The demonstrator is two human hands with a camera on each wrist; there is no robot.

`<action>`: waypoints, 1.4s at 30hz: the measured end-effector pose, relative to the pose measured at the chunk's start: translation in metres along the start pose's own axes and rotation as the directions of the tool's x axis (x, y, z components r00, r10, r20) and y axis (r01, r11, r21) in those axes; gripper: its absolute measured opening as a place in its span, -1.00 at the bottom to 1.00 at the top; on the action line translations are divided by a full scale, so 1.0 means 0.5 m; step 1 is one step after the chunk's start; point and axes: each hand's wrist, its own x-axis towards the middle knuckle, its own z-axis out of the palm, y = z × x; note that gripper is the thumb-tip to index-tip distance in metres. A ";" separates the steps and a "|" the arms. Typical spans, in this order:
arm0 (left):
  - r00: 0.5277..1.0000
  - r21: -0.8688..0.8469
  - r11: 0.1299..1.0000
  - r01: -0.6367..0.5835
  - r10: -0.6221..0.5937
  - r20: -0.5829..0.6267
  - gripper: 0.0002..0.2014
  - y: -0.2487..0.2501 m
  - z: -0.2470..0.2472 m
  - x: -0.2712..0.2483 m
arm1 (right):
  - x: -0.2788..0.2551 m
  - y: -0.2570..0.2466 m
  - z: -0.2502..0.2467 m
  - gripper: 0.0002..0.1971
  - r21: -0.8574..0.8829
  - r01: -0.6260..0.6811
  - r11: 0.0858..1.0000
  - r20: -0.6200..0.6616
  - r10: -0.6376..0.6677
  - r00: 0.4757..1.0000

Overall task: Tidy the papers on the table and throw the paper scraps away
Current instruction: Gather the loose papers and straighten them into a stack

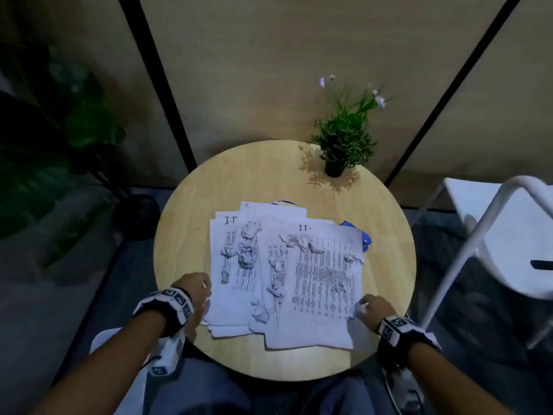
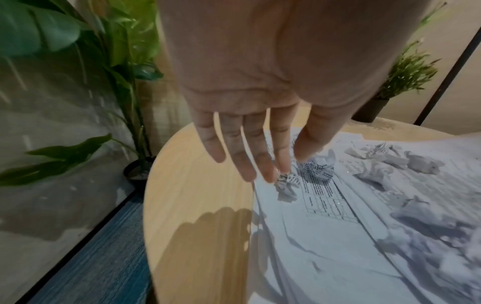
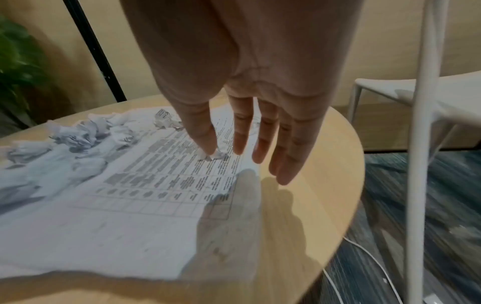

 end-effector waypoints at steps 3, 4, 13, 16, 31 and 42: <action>1.000 0.172 0.985 0.012 -0.010 -0.014 -0.72 0.005 0.012 0.060 | 0.047 -0.013 0.011 -0.67 -0.053 -0.015 0.998 -0.071 0.011 0.997; 1.000 0.199 0.980 0.021 -0.021 -0.004 -0.70 0.009 0.007 0.072 | 0.058 -0.022 0.006 -0.68 -0.058 -0.026 0.998 -0.070 0.022 0.997; 0.992 0.370 0.929 -0.023 0.067 -0.107 -0.64 -0.020 0.053 0.178 | 0.133 -0.040 0.027 -0.39 -0.164 0.034 0.986 -0.146 -0.058 0.988; 0.984 0.254 0.966 -0.036 0.079 -0.159 -0.58 -0.006 0.070 0.170 | 0.137 -0.056 0.033 -0.41 -0.108 -0.008 0.994 -0.173 -0.011 0.985; 0.959 -0.285 0.953 0.099 -0.167 -0.227 -0.36 0.041 0.098 0.187 | 0.153 -0.162 0.048 -0.64 0.149 0.036 0.988 -0.215 -0.003 0.977; 0.981 -0.514 0.858 -0.019 -0.084 -0.176 -0.41 0.080 0.123 0.196 | 0.149 -0.235 0.081 -0.62 0.278 0.027 0.960 -0.191 0.028 0.981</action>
